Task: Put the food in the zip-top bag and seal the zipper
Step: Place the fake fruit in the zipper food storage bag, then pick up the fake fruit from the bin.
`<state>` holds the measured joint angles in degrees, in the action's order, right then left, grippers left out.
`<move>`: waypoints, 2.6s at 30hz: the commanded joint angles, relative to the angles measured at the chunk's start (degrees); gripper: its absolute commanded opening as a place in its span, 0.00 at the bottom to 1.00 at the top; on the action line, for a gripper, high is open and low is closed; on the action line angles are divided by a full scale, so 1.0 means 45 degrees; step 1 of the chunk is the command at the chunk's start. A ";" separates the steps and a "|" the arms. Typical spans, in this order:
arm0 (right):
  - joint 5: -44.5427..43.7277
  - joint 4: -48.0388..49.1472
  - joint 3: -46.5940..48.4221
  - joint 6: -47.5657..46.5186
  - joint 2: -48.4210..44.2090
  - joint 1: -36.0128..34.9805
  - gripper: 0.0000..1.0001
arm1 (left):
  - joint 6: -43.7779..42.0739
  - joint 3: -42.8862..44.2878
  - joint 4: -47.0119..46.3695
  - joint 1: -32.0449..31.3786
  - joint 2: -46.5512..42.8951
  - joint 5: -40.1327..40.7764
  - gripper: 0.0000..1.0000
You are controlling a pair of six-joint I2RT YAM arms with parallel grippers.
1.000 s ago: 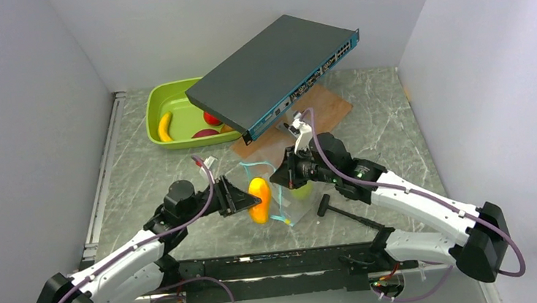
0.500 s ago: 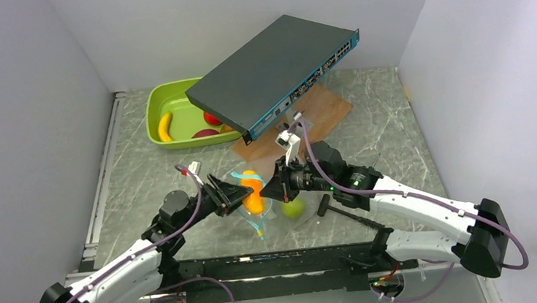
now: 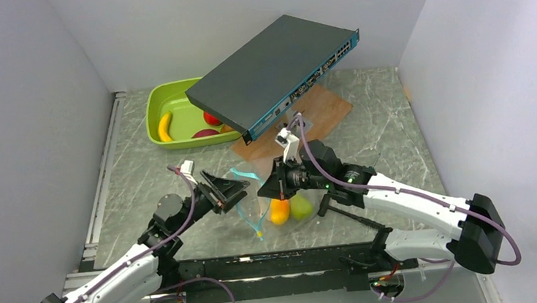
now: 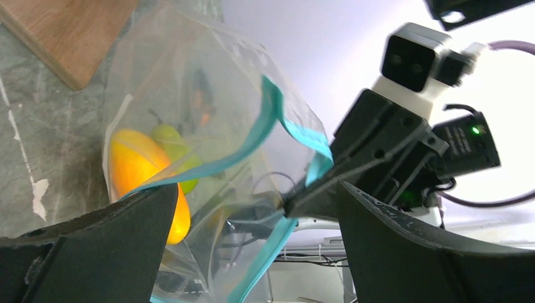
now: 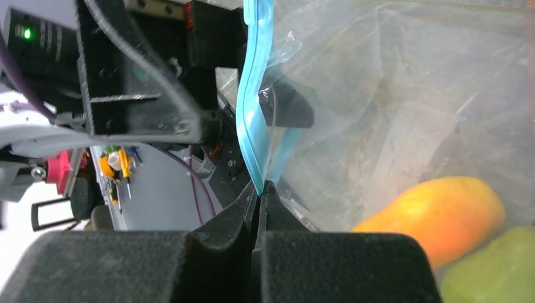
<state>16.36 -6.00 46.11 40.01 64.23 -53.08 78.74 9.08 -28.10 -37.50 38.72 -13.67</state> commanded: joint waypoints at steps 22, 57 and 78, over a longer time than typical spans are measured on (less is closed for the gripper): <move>0.2119 0.0314 0.0007 0.0704 0.0380 0.2398 0.00 | -0.6566 0.6610 1.5914 -0.0017 -0.5354 0.6392 1.00; 0.1853 0.0167 -0.0017 -0.0338 0.1016 0.2638 0.00 | -0.5966 1.6078 0.4754 1.1227 1.4673 -0.5321 0.95; 0.1701 0.0143 -0.0109 -0.0336 0.1067 0.2540 0.00 | -0.8298 2.0429 0.6677 0.8801 2.0703 -0.5336 1.00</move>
<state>24.56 -6.46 44.29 39.38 69.52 -41.41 45.43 99.66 2.00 3.01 131.83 -36.14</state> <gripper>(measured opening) 0.009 0.988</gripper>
